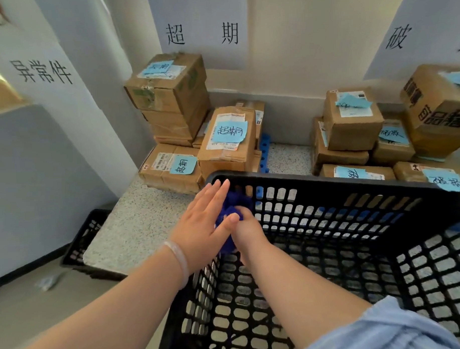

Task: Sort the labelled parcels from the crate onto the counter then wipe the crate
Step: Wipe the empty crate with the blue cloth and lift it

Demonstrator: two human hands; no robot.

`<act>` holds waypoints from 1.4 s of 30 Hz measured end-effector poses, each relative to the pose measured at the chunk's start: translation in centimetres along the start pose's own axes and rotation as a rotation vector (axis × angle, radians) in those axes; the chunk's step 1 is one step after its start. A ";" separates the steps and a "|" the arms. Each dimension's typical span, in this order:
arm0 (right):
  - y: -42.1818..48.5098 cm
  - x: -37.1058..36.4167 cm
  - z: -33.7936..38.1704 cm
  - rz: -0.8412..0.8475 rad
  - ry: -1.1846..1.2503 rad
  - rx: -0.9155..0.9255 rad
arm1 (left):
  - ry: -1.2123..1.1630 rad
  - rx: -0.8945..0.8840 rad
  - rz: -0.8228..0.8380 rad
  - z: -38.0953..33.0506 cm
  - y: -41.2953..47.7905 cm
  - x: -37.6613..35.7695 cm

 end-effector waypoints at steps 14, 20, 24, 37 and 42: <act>2.4 -0.7 -0.8 0.141 -0.252 0.272 | 0.103 0.529 0.010 -0.8 -13.0 2.7; 1.2 -0.4 -0.4 0.175 -0.018 0.160 | -0.009 0.545 -0.073 -0.1 -13.8 2.2; -3.3 -0.1 -0.7 0.352 -0.107 0.295 | -0.014 0.560 -0.094 0.2 -14.7 2.2; -13.2 0.6 -5.9 1.084 -0.434 0.192 | -0.069 0.535 -0.153 0.5 -13.3 2.3; -8.7 -0.5 -5.0 0.909 -0.421 0.318 | -0.083 0.535 -0.169 0.8 -12.8 2.4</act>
Point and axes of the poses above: each hand's wrist, its own y-axis towards the middle knuckle, its own x-axis out of the back of the hand, z = x × y, the point moved 6 cm from there along y, towards the middle knuckle, and after that the axes turned 14 degrees about -z, right-handed, at the moved point
